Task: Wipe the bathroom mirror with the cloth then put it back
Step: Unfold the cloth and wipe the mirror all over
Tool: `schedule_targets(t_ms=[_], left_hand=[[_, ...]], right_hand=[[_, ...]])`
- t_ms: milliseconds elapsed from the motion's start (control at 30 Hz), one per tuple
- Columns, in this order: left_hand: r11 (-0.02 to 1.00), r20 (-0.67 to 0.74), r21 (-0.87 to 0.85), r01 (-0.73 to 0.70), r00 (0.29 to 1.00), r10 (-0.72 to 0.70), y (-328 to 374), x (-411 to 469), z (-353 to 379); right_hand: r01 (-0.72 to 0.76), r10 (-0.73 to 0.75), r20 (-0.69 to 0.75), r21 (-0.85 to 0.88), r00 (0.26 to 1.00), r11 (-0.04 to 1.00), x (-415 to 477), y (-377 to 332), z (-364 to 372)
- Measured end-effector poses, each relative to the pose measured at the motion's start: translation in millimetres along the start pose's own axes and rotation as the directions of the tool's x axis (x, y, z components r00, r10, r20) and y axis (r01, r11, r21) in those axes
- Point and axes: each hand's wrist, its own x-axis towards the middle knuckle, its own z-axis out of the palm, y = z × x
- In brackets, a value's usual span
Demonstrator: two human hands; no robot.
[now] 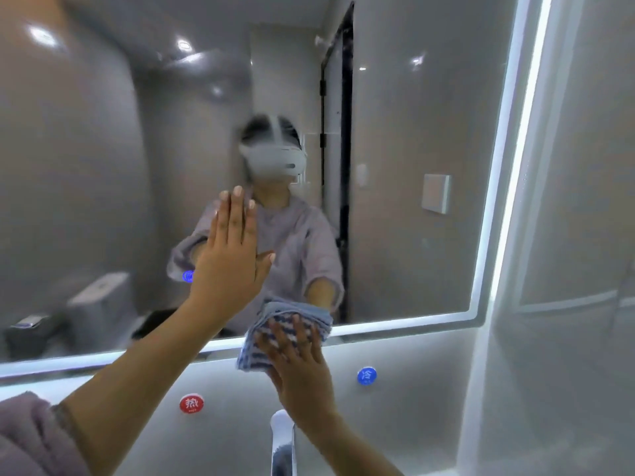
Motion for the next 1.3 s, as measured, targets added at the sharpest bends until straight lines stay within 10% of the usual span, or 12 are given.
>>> schedule_targets(t_ms=[167,367,533,700,833,933,1067,1133,1233,1300], left_hand=[[0.999,-0.061,0.012,-0.031,0.998,0.031,-5,1,12],[0.998,-0.167,0.034,-0.061,0.984,0.066,-8,4,26],[0.998,-0.17,0.038,-0.059,0.983,0.065,-6,4,26],[0.997,-0.194,0.035,-0.064,0.978,0.07,-6,5,25],[0.997,-0.193,0.022,-0.069,0.979,0.072,-6,4,25],[0.998,-0.181,0.008,-0.068,0.981,0.069,-5,3,22],[0.998,-0.155,-0.002,-0.063,0.986,0.062,-2,2,19],[0.998,-0.147,0.0,-0.056,0.988,0.055,-1,1,20],[0.999,-0.134,0.012,-0.043,0.99,0.044,0,1,20],[0.999,-0.126,0.012,-0.039,0.991,0.041,0,1,19]], right_hand=[[0.112,-0.108,-0.079,0.052,0.991,0.992,0,40,-4],[-0.275,0.221,-0.275,-0.178,0.936,0.945,5,173,-67],[-0.653,0.629,-0.249,-0.021,0.737,0.757,44,167,-79],[-0.238,0.24,-0.22,0.033,0.946,0.971,9,118,-46],[-0.149,0.105,-0.225,-0.188,0.969,0.971,13,167,-62],[-0.521,0.507,-0.437,0.097,0.743,0.848,29,204,-88],[-0.694,0.881,-0.251,0.545,0.402,0.471,48,205,-100],[-0.642,0.764,-0.364,0.414,0.533,0.646,48,182,-93],[-0.277,0.254,-0.221,-0.077,0.942,0.958,37,137,-69],[-0.143,0.125,-0.135,-0.134,0.983,0.981,33,132,-61]])
